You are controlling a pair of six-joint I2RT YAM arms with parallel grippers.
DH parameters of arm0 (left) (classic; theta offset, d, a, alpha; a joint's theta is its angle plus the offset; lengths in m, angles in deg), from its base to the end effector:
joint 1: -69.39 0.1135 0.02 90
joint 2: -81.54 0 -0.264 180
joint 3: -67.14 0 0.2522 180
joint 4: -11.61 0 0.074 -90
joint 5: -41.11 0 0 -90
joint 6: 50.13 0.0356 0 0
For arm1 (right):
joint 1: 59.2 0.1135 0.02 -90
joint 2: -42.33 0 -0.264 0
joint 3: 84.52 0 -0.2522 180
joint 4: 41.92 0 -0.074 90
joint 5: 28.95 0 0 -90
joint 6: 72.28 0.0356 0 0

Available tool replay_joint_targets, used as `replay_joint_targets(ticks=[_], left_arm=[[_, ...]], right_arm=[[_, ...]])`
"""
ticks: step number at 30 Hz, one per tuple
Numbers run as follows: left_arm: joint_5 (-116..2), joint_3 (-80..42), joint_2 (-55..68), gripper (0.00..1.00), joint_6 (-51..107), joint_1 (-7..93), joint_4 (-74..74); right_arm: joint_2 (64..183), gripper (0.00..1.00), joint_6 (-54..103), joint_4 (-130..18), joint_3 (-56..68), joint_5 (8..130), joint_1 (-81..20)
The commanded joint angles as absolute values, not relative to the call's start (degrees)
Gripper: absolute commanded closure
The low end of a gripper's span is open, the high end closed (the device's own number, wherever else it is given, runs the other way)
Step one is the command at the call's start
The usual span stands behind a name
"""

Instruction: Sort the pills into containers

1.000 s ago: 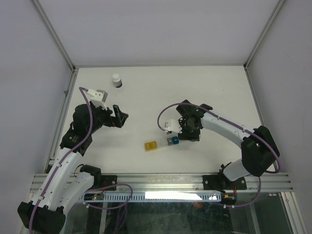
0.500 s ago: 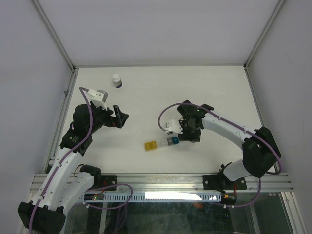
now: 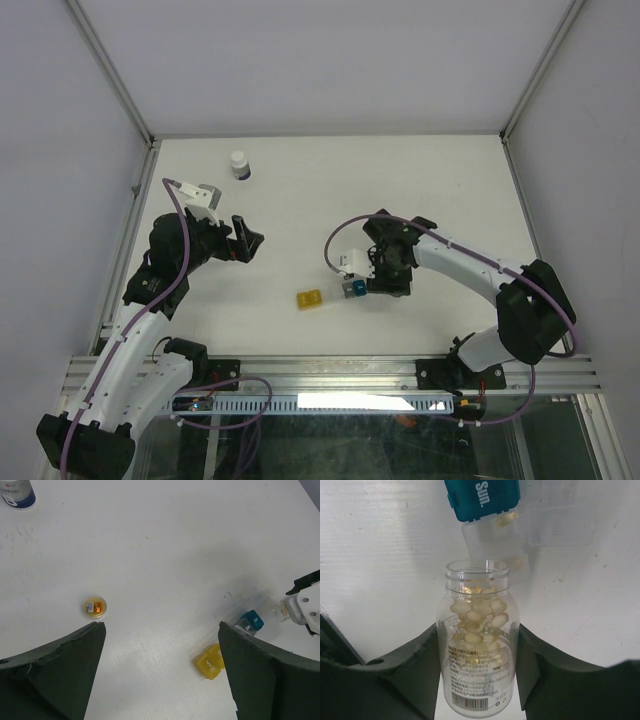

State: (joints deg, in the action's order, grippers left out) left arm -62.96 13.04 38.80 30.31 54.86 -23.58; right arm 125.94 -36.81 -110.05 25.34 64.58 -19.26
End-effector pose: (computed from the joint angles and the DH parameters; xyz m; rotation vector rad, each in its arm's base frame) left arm 0.1650 -0.0517 0.2985 0.2478 1.9948 -0.5142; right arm 0.1917 0.1634 0.2088 -2.1980 2.0237 0.0635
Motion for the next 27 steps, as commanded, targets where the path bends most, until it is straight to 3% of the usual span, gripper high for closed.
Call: replay_joint_targets(ticks=[1,3,5,8,10,13,15,18,21,24,27], left_arm=[[-64.0,13.1,39.1,0.01,31.5,55.4,-20.9],[-64.0,13.2,39.2,0.01,31.5,55.5,-20.9],[-63.8,13.4,39.3,0.01,31.5,55.5,-20.9],[-64.1,13.1,39.1,0.01,31.5,55.5,-20.9],[-63.9,13.4,39.4,0.01,31.5,55.5,-20.8],[-64.2,13.1,39.1,0.01,31.5,55.5,-20.9],[-64.0,13.4,39.2,0.01,31.4,55.5,-20.8],[-64.2,13.1,39.1,0.01,31.5,55.5,-20.8],[-63.9,13.4,39.3,0.01,31.4,55.5,-20.8],[-64.3,13.2,39.0,0.01,31.5,55.7,-20.8],[-64.1,13.4,39.1,0.01,31.5,55.7,-20.8]], right_arm=[[123.4,1.0,-36.1,-109.4,24.5,66.4,-19.0],[124.2,1.0,-37.4,-107.1,25.6,61.9,-19.6],[125.9,1.0,-35.4,-112.5,21.9,67.6,-19.6],[123.9,1.0,-37.3,-106.7,26.7,61.5,-19.6],[125.8,1.0,-35.0,-112.5,22.0,67.9,-19.6],[123.6,1.0,-37.0,-106.8,26.8,61.6,-19.7],[126.2,1.0,-34.9,-113.4,21.7,67.2,-19.7],[123.1,1.0,-37.7,-105.3,27.2,60.8,-19.4],[125.7,1.0,-34.9,-112.3,22.0,67.2,-19.1],[124.3,1.0,-37.7,-106.4,26.8,60.4,-19.1],[125.4,1.0,-36.0,-109.2,23.5,65.1,-19.3]])
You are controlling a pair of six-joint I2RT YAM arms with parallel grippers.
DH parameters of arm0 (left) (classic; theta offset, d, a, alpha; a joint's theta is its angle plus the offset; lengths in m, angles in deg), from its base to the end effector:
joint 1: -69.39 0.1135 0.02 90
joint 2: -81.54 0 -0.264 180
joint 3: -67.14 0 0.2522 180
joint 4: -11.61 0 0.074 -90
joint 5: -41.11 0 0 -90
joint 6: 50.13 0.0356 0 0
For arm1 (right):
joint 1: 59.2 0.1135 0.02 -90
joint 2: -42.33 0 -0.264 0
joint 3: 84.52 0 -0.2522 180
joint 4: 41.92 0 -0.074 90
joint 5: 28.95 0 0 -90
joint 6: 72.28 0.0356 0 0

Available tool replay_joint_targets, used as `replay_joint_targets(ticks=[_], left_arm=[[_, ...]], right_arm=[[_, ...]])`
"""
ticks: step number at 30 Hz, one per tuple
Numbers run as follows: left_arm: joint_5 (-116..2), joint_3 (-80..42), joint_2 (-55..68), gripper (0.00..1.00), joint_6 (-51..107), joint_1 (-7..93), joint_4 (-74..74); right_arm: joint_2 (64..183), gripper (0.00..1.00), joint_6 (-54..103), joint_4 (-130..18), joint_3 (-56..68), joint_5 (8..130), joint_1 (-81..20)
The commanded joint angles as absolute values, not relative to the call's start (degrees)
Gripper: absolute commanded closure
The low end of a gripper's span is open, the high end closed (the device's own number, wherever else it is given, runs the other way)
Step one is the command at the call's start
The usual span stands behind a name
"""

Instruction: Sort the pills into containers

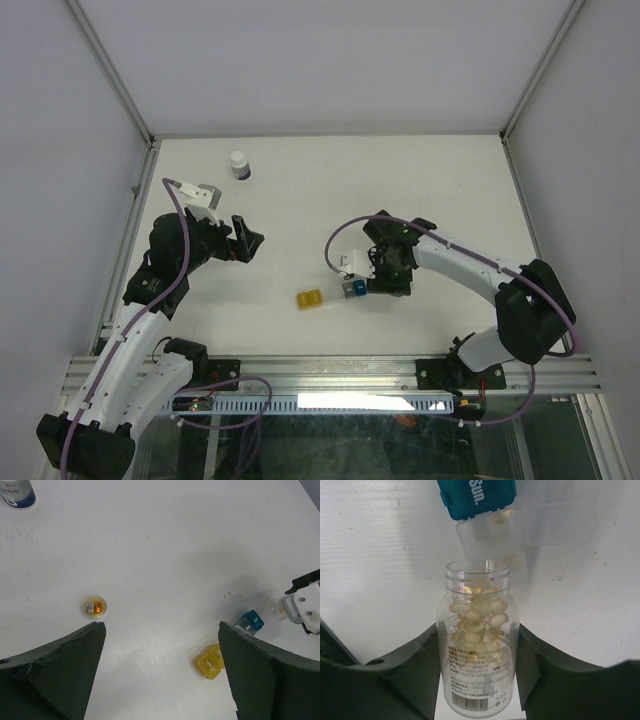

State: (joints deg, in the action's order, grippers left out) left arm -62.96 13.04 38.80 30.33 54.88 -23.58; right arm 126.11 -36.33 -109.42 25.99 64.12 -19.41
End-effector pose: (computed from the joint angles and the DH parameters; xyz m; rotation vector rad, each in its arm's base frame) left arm 0.1650 -0.0516 0.2985 0.2478 1.9947 -0.5138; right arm 0.1920 0.1624 0.2053 -2.1895 2.0396 0.0529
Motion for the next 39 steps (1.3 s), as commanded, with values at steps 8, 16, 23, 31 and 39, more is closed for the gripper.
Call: replay_joint_targets(ticks=[8,16,23,31,39], left_arm=[[-64.3,13.3,39.2,0.01,31.5,55.7,-20.8],[-64.3,13.3,39.3,0.01,31.5,55.6,-20.8],[-64.4,13.3,39.2,0.01,31.5,55.7,-20.8],[-64.1,13.4,39.2,0.01,31.5,55.7,-20.8],[-63.9,13.6,39.4,0.01,31.6,55.8,-20.8]], right_arm=[[126.1,1.0,-36.8,-108.9,22.6,61.7,-19.9],[125.9,1.0,-35.8,-109.2,22.4,64.0,-19.6],[125.0,1.0,-37.7,-106.1,25.6,60.1,-19.8],[125.1,1.0,-36.1,-108.9,24.4,63.2,-19.4],[127.3,1.0,-35.2,-112.2,21.2,63.9,-19.1]])
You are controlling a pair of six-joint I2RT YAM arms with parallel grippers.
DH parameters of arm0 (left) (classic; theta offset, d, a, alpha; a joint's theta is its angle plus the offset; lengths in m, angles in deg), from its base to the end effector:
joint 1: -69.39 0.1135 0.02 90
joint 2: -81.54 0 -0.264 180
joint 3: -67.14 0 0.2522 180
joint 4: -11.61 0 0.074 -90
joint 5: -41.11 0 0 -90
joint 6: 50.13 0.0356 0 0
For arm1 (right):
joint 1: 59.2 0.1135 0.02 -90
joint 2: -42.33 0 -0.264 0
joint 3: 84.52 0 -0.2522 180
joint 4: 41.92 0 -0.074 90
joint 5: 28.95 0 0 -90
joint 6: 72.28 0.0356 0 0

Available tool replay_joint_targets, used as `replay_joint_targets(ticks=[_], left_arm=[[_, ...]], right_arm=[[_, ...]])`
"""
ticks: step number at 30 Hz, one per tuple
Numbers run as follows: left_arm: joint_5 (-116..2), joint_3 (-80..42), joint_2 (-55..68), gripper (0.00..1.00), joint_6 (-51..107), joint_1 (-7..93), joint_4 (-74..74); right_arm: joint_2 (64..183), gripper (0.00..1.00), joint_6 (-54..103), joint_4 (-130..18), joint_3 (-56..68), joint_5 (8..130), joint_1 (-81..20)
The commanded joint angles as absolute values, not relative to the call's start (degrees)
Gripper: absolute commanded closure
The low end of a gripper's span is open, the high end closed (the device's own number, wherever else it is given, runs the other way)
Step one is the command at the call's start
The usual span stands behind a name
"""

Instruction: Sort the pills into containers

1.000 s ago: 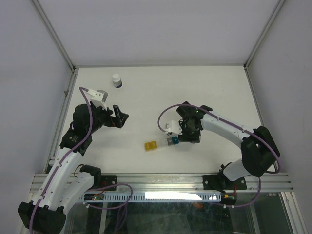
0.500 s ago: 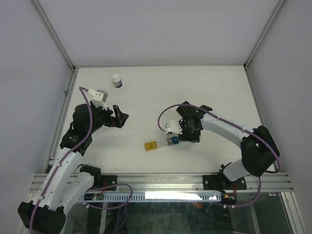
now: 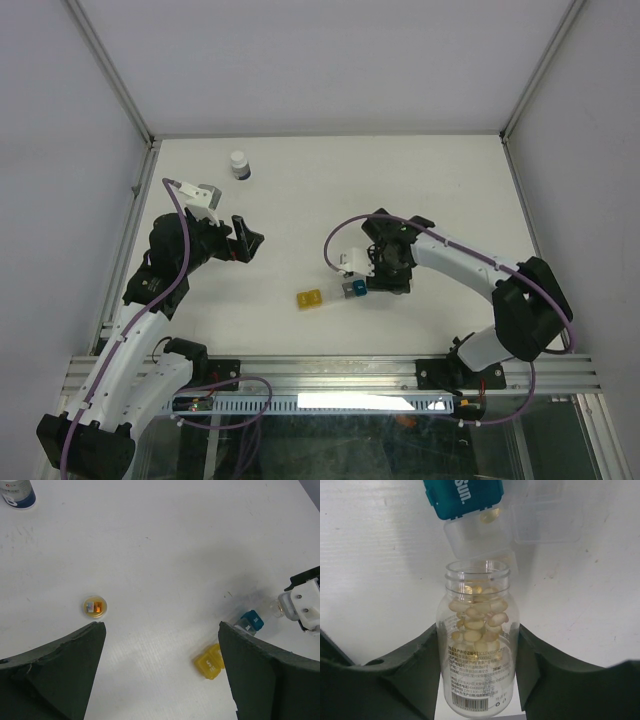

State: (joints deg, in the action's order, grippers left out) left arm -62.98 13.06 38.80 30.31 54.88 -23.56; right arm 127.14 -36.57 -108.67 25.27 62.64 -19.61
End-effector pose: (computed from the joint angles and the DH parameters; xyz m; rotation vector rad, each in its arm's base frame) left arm 0.1650 -0.0517 0.2984 0.2477 1.9948 -0.5144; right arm 0.1972 0.1643 0.2045 -2.1855 2.0380 0.0122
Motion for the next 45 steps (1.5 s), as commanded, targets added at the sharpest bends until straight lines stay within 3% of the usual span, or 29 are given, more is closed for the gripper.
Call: replay_joint_targets(ticks=[1,3,6,8,11,19,27,35,38,40,43,45], left_arm=[[-63.8,13.6,39.3,0.01,31.5,55.7,-20.8],[-64.1,13.4,39.1,0.01,31.5,55.8,-20.8],[-63.9,13.7,39.2,0.01,31.5,55.7,-20.8],[-64.1,13.4,39.1,0.01,31.5,55.8,-20.8],[-63.8,13.7,39.4,0.01,31.5,55.8,-20.8],[-64.3,13.4,39.2,0.01,31.5,55.8,-20.8],[-63.9,13.6,39.5,0.01,31.5,55.7,-20.8],[-64.2,13.3,39.2,0.01,31.5,55.8,-20.8],[-63.8,13.6,39.6,0.01,31.5,55.7,-20.8],[-64.0,13.3,39.4,0.01,31.6,55.7,-20.8],[-63.8,13.6,39.6,0.01,31.5,55.8,-20.8],[-64.1,13.3,39.1,0.01,31.5,55.8,-20.8]], right_arm=[[126.7,1.0,-35.0,-111.9,20.7,65.7,-18.9],[124.9,1.0,-37.2,-105.8,25.8,60.0,-19.0],[126.4,1.0,-34.4,-111.7,20.9,65.4,-18.1],[124.0,1.0,-37.6,-104.4,26.5,59.9,-18.8],[127.4,1.0,-34.3,-111.3,21.2,64.5,-18.0],[125.0,1.0,-36.6,-104.1,26.9,58.8,-17.7],[125.6,1.0,-33.1,-110.2,22.0,64.1,-16.6],[122.3,1.0,-35.6,-104.0,27.2,62.3,-18.2],[124.7,1.0,-34.4,-110.3,22.7,66.2,-18.5],[121.5,1.0,-36.3,-103.7,27.3,63.7,-18.8],[125.3,1.0,-34.5,-110.7,23.5,65.9,-18.9],[121.3,1.0,-36.3,-104.6,27.6,64.1,-19.1]])
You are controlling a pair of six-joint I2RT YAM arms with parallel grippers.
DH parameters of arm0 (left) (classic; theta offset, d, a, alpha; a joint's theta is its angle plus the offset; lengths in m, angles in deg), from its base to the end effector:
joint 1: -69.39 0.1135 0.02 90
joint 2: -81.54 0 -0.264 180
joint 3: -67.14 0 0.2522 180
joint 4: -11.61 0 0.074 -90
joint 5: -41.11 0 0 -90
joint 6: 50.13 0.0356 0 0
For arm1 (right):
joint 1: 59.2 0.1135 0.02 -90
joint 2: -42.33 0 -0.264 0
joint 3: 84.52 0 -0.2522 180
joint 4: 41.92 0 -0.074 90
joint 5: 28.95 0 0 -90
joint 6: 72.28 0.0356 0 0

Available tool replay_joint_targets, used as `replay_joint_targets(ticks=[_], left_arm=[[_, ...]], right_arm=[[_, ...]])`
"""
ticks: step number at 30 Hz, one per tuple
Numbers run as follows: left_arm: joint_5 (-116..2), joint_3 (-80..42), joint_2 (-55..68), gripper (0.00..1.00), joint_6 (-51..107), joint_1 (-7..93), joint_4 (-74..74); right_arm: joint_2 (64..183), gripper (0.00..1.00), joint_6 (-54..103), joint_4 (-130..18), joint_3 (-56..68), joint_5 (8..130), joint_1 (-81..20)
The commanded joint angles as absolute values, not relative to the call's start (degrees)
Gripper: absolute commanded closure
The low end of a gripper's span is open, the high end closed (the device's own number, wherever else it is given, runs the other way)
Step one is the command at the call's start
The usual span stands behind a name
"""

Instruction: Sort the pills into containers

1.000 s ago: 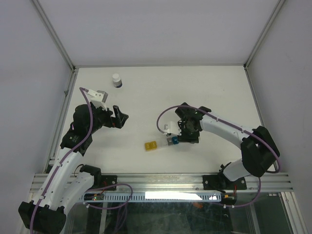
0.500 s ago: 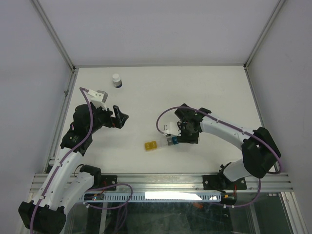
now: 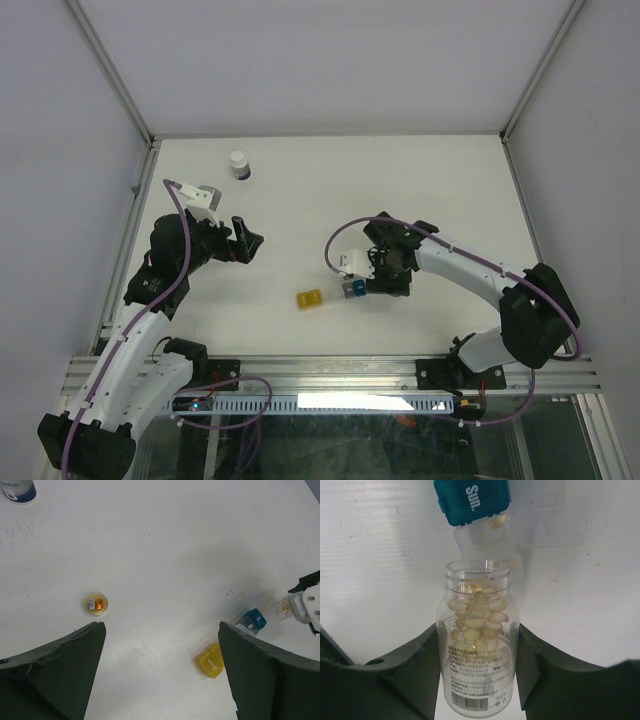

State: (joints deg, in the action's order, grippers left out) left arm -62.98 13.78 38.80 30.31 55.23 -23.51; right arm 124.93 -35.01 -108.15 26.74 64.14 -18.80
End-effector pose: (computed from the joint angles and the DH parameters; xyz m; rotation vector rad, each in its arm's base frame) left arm 0.1654 -0.0507 0.2941 0.2409 2.0068 -0.5100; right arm 0.1889 0.1633 0.2070 -2.1567 2.0324 0.0519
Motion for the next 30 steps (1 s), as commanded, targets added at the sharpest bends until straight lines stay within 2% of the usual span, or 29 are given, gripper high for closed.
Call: replay_joint_targets(ticks=[1,3,4,6,9,11,14,16,19,22,24,30], left_arm=[[-64.2,13.3,39.2,0.01,31.6,55.8,-20.8],[-64.0,13.6,39.5,0.01,31.6,55.8,-20.8],[-63.9,13.6,39.5,0.01,31.5,55.8,-20.8],[-64.1,13.4,39.2,0.01,31.6,55.8,-20.8],[-64.0,13.6,39.5,0.01,31.6,55.8,-20.8],[-64.3,13.3,39.2,0.01,31.5,55.9,-20.8],[-64.1,13.5,39.5,0.01,31.6,55.8,-20.7],[-64.2,13.4,39.2,0.01,31.6,55.9,-20.8],[-64.1,13.5,39.2,0.01,31.5,55.8,-20.8],[-64.4,13.3,39.1,0.01,31.5,55.8,-20.8],[-64.3,13.6,39.3,0.01,31.5,55.8,-20.7],[-64.2,13.5,39.1,0.01,31.6,55.8,-20.8]], right_arm=[[121.9,1.0,-36.8,-103.9,27.6,62.7,-19.4],[125.0,1.0,-35.0,-110.3,23.2,65.8,-19.4],[123.8,1.0,-34.9,-109.6,23.8,67.2,-19.5],[121.9,1.0,-37.0,-102.9,28.6,62.5,-19.6],[125.5,1.0,-34.3,-108.7,23.6,66.8,-19.2],[121.9,1.0,-37.0,-101.0,28.7,63.8,-20.3],[126.5,1.0,-34.3,-108.3,23.3,67.5,-20.2],[122.1,1.0,-35.1,-103.0,27.1,65.6,-19.5],[124.6,1.0,-33.8,-107.8,24.3,66.7,-19.0],[121.9,1.0,-36.0,-101.4,29.1,63.4,-19.2],[124.9,1.0,-34.6,-106.0,25.8,65.7,-19.5],[123.6,1.0,-34.7,-105.7,25.7,66.3,-19.3]])
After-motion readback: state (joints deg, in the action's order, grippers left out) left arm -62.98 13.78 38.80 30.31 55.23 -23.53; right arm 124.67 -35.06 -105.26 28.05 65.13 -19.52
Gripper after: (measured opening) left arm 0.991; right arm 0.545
